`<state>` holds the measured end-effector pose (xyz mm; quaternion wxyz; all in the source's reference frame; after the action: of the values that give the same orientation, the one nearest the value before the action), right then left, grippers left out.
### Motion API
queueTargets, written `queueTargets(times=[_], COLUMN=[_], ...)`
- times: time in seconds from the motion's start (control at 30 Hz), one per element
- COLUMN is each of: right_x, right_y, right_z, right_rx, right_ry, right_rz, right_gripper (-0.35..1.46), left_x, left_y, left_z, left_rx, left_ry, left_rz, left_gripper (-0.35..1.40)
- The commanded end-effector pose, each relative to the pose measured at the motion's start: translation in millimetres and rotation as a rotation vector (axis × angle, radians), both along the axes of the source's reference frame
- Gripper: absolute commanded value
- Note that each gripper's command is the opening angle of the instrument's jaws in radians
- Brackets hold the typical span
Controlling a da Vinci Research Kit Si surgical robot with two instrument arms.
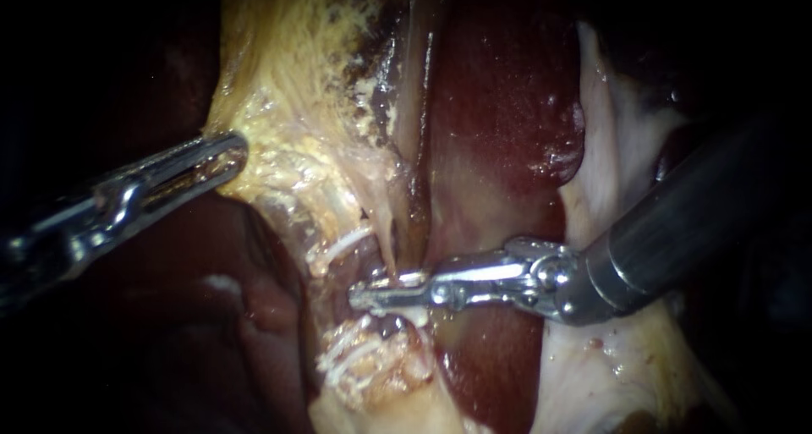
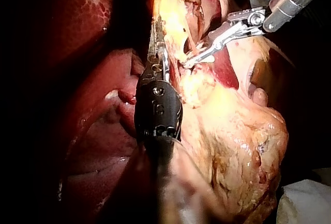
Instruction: Going back second clip right tube
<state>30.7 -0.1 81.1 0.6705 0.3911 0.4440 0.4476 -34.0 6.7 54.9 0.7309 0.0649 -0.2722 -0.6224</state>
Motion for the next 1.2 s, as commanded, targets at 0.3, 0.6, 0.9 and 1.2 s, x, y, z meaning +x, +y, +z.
queueTargets(times=[0.3,0.6,0.9,1.2], right_x=[0.4,1.9,3.2,4.5], right_y=[0.1,-0.2,-1.4,-3.4], right_z=[0.1,1.6,0.0,-1.3], right_rx=[-0.006,-0.196,-0.24,-0.232], right_ry=[-0.007,0.009,0.076,0.167], right_rz=[-0.001,-0.059,-0.086,-0.174], right_gripper=[-0.35,0.57,0.59,0.6], left_x=[-0.1,-0.1,-0.1,-0.1], left_y=[-0.1,-0.1,-0.1,-0.1], left_z=[0.0,0.0,0.0,-0.1], left_rx=[0.0,0.0,0.0,0.0], left_ry=[0.002,0.002,0.002,0.002], left_rz=[-0.001,-0.001,-0.001,-0.001], left_gripper=[-0.35,-0.35,-0.35,-0.35])
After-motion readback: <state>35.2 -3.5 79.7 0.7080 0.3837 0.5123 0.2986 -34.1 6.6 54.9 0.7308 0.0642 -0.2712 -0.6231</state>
